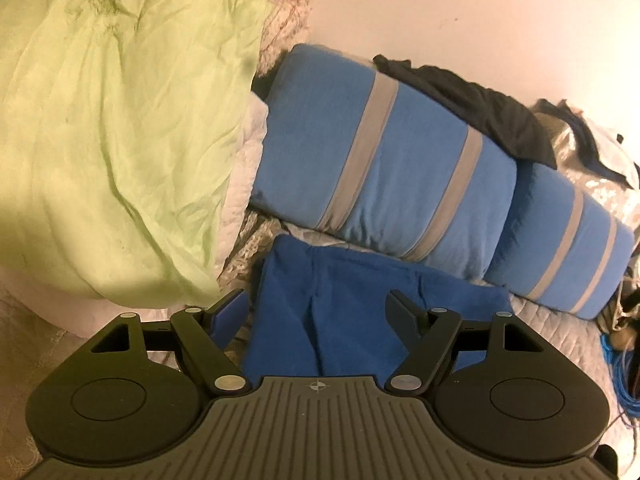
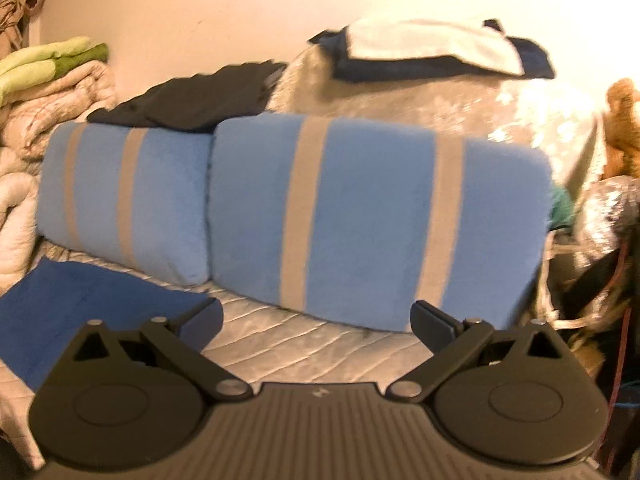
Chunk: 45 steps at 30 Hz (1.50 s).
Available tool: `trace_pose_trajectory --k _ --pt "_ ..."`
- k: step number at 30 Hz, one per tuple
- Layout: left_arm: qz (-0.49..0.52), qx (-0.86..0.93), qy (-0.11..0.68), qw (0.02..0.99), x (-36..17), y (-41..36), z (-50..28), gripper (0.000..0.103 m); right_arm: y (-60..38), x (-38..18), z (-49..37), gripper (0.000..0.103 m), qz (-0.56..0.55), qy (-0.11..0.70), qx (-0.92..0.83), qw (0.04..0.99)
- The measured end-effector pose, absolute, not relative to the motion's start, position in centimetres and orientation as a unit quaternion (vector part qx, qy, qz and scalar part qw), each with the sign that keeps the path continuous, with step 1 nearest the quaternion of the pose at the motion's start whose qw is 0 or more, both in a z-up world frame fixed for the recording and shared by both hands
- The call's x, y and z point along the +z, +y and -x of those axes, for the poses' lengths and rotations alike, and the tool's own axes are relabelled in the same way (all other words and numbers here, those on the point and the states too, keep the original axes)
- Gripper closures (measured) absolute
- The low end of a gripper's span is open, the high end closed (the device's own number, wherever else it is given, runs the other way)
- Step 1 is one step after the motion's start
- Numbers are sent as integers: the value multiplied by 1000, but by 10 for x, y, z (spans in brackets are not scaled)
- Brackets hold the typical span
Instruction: Fold clothes
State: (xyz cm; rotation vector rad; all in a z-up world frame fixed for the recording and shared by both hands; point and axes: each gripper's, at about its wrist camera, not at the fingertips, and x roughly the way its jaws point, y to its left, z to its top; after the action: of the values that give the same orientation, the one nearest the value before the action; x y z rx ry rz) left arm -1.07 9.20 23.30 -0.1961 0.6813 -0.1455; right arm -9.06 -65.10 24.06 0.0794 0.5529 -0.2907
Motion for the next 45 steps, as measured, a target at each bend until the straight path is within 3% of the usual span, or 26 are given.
trace_pose_trajectory --k 22,35,45 --pt "56 -143 261 953 272 42 91 28 -734 269 243 0 -82 217 -208 950" --pt "39 -170 295 939 243 45 155 28 -723 262 340 0 -45 240 -212 946" --pt "56 -149 355 921 178 53 158 28 -708 193 366 0 -12 315 -196 928"
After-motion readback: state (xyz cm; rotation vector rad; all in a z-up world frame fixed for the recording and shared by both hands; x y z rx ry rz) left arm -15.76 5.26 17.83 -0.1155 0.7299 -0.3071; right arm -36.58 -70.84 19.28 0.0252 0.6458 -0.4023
